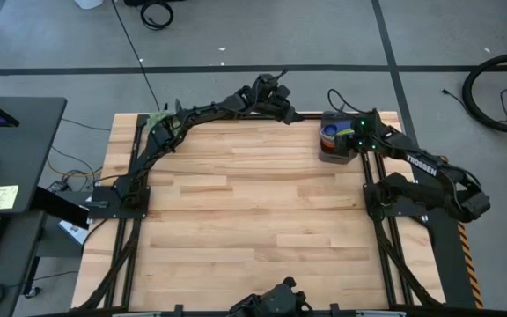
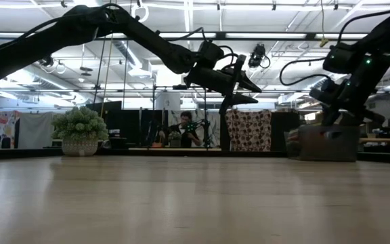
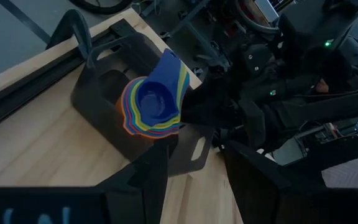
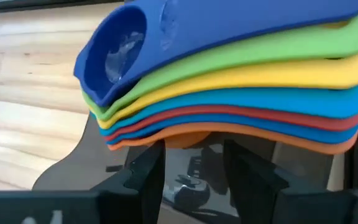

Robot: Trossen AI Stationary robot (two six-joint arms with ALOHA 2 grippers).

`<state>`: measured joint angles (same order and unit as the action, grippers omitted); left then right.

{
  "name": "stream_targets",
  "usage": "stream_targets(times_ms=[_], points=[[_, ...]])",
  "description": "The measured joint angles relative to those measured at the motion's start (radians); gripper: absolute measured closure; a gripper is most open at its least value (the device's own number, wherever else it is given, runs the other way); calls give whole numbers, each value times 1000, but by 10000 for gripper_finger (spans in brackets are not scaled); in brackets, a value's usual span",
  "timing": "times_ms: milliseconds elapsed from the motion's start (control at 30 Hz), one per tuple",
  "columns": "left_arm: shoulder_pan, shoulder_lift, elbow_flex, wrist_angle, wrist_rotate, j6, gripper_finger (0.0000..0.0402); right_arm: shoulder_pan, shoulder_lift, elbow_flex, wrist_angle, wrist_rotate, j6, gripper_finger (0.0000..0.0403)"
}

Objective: Nest measuring cups in basket
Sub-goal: Put the nested measuring cups into the black bin, then adjust the black bin

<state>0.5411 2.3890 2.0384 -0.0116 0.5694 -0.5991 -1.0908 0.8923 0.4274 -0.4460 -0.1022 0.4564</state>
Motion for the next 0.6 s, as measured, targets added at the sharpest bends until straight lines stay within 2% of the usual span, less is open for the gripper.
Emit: stream_targets(times_ms=[300,600], points=[[1,0,0,-1,0,0,240,-25,9,-1,66,-38,-16,236],[1,0,0,-24,3,0,240,-57,9,-1,27,-161,-55,236]])
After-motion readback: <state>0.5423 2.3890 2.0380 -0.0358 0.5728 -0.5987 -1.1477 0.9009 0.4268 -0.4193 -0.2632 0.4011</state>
